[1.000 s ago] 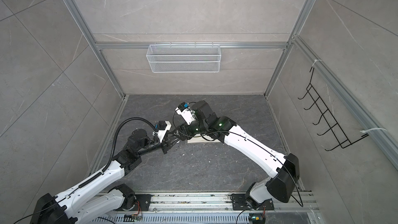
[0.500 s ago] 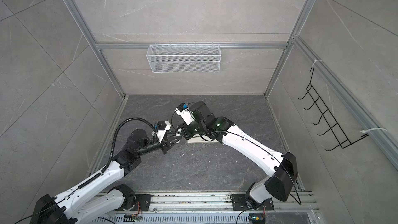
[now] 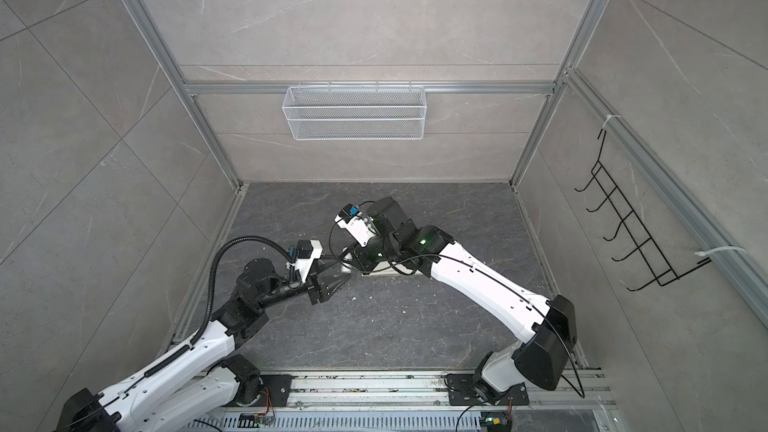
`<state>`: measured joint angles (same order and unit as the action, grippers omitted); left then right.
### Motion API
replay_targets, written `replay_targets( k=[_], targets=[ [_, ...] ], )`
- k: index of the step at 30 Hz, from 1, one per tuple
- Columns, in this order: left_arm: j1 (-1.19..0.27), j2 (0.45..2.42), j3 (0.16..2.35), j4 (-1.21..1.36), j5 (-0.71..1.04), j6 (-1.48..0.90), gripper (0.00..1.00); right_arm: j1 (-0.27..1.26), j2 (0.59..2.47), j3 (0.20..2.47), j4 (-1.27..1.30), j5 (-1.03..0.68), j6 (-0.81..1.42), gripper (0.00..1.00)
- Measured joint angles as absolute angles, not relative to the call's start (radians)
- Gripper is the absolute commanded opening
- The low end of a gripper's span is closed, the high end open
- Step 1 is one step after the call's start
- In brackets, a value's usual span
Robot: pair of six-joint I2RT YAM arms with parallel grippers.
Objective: Place the letter into the envelope and seal it
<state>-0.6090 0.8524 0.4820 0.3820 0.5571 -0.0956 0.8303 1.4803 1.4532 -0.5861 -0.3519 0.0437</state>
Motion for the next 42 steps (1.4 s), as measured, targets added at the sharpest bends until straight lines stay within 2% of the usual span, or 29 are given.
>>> replay_targets(
  k=[7, 13, 22, 35, 42],
  targets=[
    [-0.609, 0.841, 0.479, 0.416, 0.643, -0.117, 0.63, 0.830, 1.460, 1.455, -0.612, -0.463, -0.022, 0.08],
    [-0.609, 0.862, 0.480, 0.428, 0.698, -0.141, 0.54, 0.830, 1.453, 1.456, -0.629, -0.520, -0.052, 0.08],
    [-0.608, 0.890, 0.486, 0.431, 0.738, -0.170, 0.44, 0.830, 1.441, 1.458, -0.639, -0.544, -0.072, 0.08],
    [-0.606, 0.899, 0.492, 0.450, 0.739, -0.184, 0.37, 0.830, 1.439, 1.458, -0.640, -0.551, -0.073, 0.08],
    [-0.606, 0.912, 0.499, 0.445, 0.746, -0.192, 0.26, 0.830, 1.439, 1.458, -0.640, -0.542, -0.077, 0.08]
  ],
)
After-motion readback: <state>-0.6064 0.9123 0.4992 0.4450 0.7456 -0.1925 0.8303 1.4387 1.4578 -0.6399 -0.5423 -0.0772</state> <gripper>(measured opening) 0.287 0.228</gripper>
